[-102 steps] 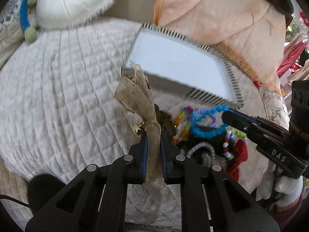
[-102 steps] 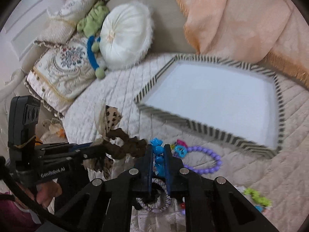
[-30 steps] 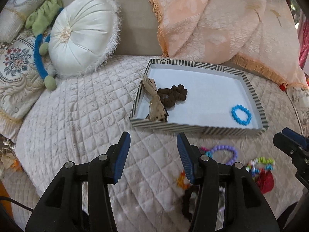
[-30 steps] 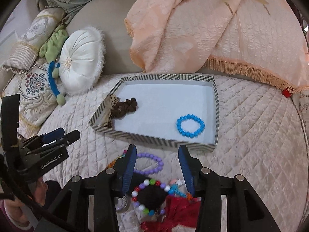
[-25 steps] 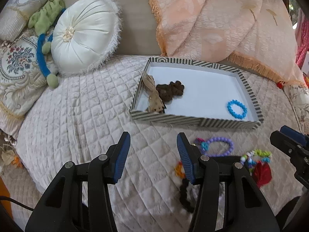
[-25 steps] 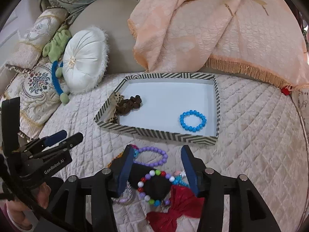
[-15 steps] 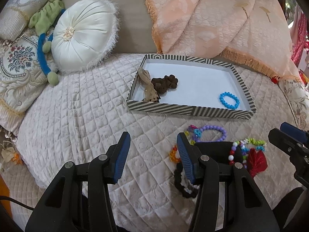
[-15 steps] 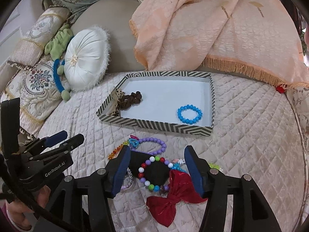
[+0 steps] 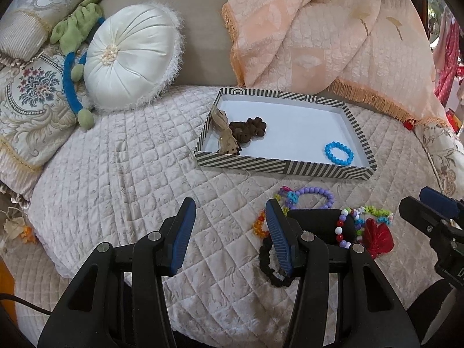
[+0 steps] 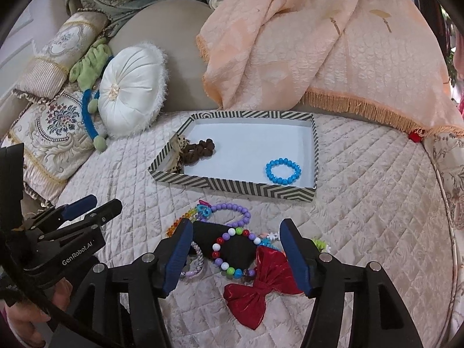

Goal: Organize jewelry
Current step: 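Withdraw both tools from the tray back over the jewelry pile, then grasp the black scrunchie with the left tool while the right tool reaches the grey braided bracelet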

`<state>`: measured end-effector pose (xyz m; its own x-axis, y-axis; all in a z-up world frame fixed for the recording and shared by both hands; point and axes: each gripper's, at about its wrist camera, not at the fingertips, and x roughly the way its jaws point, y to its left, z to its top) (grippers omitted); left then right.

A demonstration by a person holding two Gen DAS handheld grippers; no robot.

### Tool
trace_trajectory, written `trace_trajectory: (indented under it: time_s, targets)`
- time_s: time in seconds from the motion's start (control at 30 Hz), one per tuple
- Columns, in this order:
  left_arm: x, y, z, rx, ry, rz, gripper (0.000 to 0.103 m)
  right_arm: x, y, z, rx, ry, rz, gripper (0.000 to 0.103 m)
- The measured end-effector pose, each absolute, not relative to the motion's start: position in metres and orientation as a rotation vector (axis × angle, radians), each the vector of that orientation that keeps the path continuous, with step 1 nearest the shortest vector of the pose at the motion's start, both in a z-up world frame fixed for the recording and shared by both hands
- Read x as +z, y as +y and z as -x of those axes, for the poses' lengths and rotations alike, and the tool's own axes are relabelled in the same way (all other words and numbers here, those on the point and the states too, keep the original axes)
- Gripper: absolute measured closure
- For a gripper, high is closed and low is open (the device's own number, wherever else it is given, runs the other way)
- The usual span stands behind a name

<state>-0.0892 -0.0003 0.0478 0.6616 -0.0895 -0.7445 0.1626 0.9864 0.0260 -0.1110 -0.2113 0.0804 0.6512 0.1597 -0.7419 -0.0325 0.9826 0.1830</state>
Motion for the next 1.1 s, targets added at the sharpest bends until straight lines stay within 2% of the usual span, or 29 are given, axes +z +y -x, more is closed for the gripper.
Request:
trace_trajectory:
  time_s: [0.4, 0.87, 1.0, 1.1]
  targets:
    - [0.046, 0.005, 0.098, -0.164, 0.864, -0.087, 0.053, 0.082, -0.215, 0.122, 0.104, 0.860, -0.139, 0.042]
    - [0.019, 0.017, 0.093, -0.351, 1.043, 0.049, 0.053, 0.059, -0.245, 0.129, 0.106, 0.913, -0.191, 0.041]
    - [0.012, 0.013, 0.095, -0.378, 1.044, 0.011, 0.053, 0.054, -0.240, 0.129, 0.166, 0.910, -0.196, 0.042]
    - [0.006, 0.010, 0.097, -0.415, 1.059, -0.020, 0.053, 0.048, -0.221, 0.124, 0.229, 0.918, -0.148, 0.047]
